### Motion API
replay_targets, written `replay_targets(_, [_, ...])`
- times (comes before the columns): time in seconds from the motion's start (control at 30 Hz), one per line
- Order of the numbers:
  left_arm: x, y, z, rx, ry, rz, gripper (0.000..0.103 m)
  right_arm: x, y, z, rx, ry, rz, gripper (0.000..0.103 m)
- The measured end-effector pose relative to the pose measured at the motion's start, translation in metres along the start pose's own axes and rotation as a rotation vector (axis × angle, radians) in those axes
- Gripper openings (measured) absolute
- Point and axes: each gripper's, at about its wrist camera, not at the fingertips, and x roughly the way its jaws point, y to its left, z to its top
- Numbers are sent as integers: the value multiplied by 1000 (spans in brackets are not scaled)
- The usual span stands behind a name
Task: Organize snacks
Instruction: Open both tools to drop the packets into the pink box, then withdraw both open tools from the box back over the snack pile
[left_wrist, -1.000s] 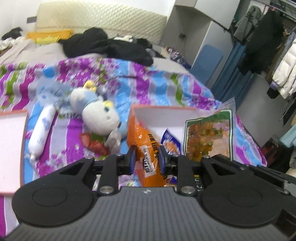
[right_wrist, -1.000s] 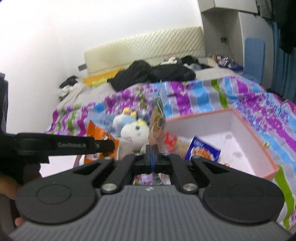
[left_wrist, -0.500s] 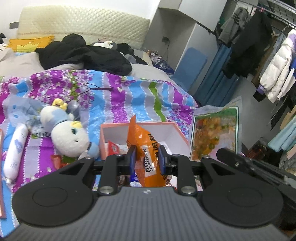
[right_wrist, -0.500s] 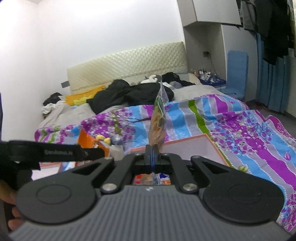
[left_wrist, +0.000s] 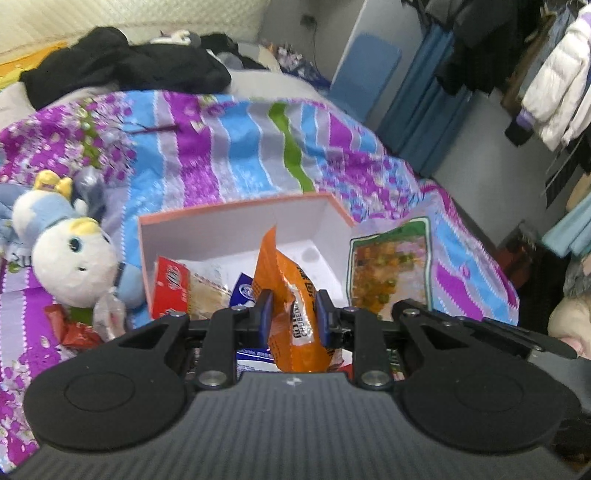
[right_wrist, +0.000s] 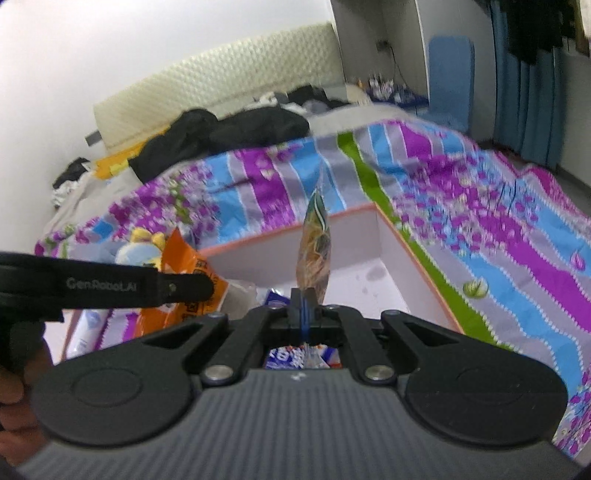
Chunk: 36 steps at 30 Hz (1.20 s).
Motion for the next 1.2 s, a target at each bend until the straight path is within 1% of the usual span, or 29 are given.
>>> replay_targets(0.17, [43,5,0,-2,63,5,28,29,-11,-10,9,70,-4,3])
replay_targets(0.27, [59,8,-3,-9,94,10,28,40,-16,-16,6,97,-10,4])
replay_targets(0.5, [74,13,-14,-17,144,21,28,53,-26,-26,45,138,2,6])
replay_targets(0.6, [73,17,-15,-28,154,22,34,53,-28,-27,61,145,3,6])
replay_targets(0.63, [70,17,-15,-25,152,25,42,52,-28,-27,62,147,2,6])
replay_targets(0.67, [67,17,-14,-16,144,31,52,51,-28,-26,62,150,2,6])
replay_targets(0.7, [63,16,-14,-8,136,37,57,51,-28,-26,62,154,2,7])
replay_targets(0.73, [58,14,-14,0,127,40,60,49,-27,-26,63,156,-2,12])
replay_targets(0.77, [53,13,-14,7,117,37,60,47,-26,-25,63,154,-4,25])
replay_targets(0.8, [47,12,-14,12,109,35,60,44,-26,-25,64,147,-1,34])
replay_targets(0.83, [41,10,-13,14,101,35,60,39,-25,-25,67,137,1,47])
replay_targets(0.87, [35,9,-13,17,93,33,60,35,-23,-24,69,125,0,53])
replay_targets(1.2, [-55,-1,-14,60,-41,34,60,-22,7,-12,51,10,20,53])
